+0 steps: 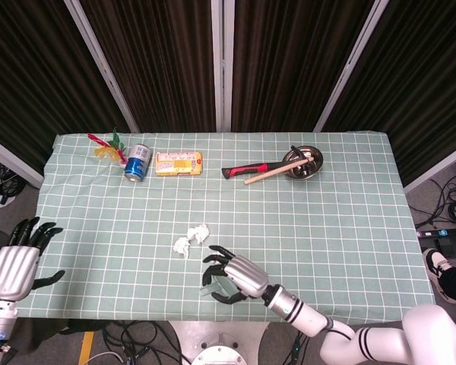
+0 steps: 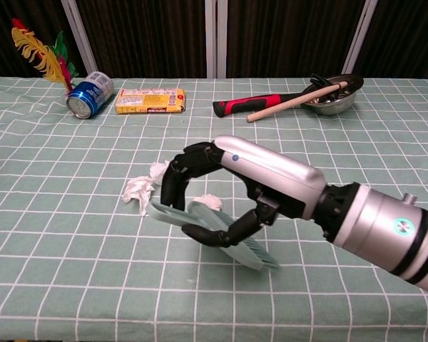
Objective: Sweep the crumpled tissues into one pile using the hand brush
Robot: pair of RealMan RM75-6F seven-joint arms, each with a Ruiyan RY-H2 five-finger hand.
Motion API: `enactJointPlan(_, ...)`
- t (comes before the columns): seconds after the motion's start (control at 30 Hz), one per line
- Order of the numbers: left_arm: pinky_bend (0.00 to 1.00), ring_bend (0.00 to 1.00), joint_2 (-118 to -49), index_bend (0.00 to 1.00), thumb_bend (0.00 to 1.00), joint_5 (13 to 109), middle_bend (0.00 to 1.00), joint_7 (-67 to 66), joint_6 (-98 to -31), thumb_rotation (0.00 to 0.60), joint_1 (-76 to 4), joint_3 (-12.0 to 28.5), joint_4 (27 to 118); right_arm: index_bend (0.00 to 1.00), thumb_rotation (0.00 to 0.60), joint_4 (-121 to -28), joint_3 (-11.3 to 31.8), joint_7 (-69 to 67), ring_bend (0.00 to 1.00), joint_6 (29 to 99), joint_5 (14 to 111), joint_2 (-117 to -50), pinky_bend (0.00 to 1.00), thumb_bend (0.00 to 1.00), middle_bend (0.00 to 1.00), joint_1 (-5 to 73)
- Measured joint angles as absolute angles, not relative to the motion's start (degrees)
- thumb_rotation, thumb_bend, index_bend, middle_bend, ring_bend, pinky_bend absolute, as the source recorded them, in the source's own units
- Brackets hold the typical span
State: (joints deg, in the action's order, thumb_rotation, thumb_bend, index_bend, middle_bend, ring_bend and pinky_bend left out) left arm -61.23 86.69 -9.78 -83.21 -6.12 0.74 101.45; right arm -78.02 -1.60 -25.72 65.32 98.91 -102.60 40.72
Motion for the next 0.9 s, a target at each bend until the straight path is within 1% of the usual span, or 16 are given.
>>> enactJointPlan(0.37,0.07,0.05,-60.8,0.21,0.00,86.8,0.16,-10.1,-83.8,0.600,-5.7,0.7,102.1,0.58,0.600,-69.1,5.1,-25.5,0.19,59.2,95.8,-111.4,0.00,0.71,0.58,47.5)
enactJointPlan(0.5,0.07,0.05,-60.9,0.21,0.00,86.7,0.16,-9.9,-84.0,0.600,-5.6,0.7,102.0,0.58,0.600,-67.7,6.0,-26.1,0.19,58.7,95.4,-112.7,0.00,0.71,0.58,49.0)
enactJointPlan(0.6,0.07,0.05,-60.9,0.21,0.00,86.8,0.16,-9.5,-84.1,0.600,-5.5,0.6,101.7,0.58,0.600,-68.7,5.3,-26.4,0.19,59.5,95.9,-111.6,0.00,0.71,0.58,48.8)
enactJointPlan(0.7,0.07,0.05,-61.0,0.21,0.00,87.2,0.16,-8.9,-84.4,0.600,-5.4,0.6,101.3,0.58,0.600,-70.9,3.7,-26.0,0.19,60.9,96.6,-108.8,0.00,0.71,0.58,47.8)
enactJointPlan(0.9,0.07,0.05,-61.3,0.21,0.00,87.7,0.16,-7.7,-84.6,0.600,-5.4,0.6,100.4,0.58,0.600,-76.5,0.4,-22.7,0.19,64.4,97.1,-98.4,0.00,0.71,0.57,43.9)
